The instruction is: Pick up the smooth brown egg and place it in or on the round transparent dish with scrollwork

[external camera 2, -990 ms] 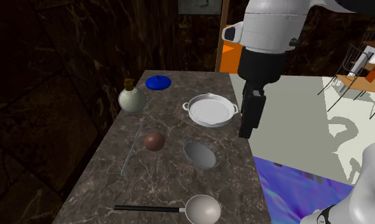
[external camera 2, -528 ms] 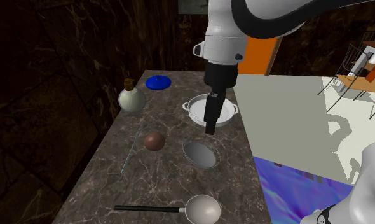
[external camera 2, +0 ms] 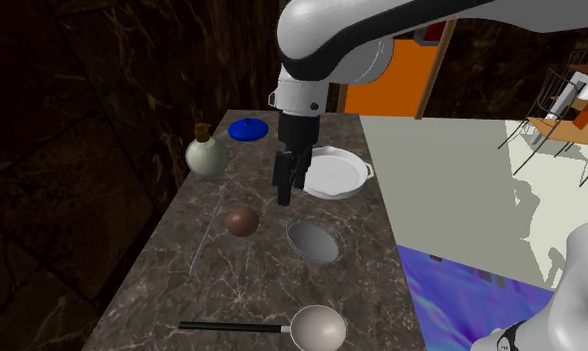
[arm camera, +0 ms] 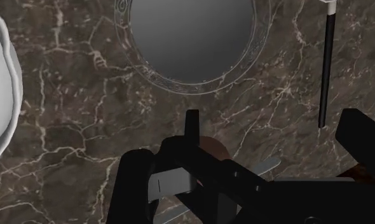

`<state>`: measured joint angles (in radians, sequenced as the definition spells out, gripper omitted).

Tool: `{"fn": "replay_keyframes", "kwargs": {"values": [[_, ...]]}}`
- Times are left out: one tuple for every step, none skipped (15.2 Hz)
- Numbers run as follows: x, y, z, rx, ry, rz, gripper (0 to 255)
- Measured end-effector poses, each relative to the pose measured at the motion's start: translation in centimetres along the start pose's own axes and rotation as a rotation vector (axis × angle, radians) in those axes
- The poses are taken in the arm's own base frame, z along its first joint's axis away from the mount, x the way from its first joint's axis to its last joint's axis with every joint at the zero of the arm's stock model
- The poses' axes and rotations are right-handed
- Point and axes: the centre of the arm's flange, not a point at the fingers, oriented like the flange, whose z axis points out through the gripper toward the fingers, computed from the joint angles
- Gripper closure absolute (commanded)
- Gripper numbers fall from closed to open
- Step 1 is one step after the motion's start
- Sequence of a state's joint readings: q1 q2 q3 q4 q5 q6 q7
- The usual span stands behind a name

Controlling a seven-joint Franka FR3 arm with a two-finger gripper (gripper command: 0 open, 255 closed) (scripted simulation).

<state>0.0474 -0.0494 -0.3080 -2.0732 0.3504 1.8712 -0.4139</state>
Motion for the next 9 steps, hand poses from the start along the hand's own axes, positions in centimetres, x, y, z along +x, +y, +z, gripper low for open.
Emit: {"fn": "replay_keyframes", "kwargs": {"values": [[1.1, 0.6, 0.6, 0.016, 0.000, 0.002, 0], [2.3, 1.1, 1.2, 0.032, 0.000, 0.003, 0], [3.2, 1.9, 1.7, 0.049, 0.000, 0.006, 0], [4.3, 2.7, 2.1, 0.065, 0.000, 0.008, 0], [5.6, 3.6, 2.7, 0.081, 0.000, 0.009, 0], [6.7, 4.2, 3.6, 0.097, 0.000, 0.012, 0], [7.6, 5.0, 4.4, 0.113, 0.000, 0.014, 0], [8.9, 5.6, 5.1, 0.129, 0.000, 0.015, 0], [10.1, 6.4, 5.6, 0.145, -0.001, 0.017, 0]]}}
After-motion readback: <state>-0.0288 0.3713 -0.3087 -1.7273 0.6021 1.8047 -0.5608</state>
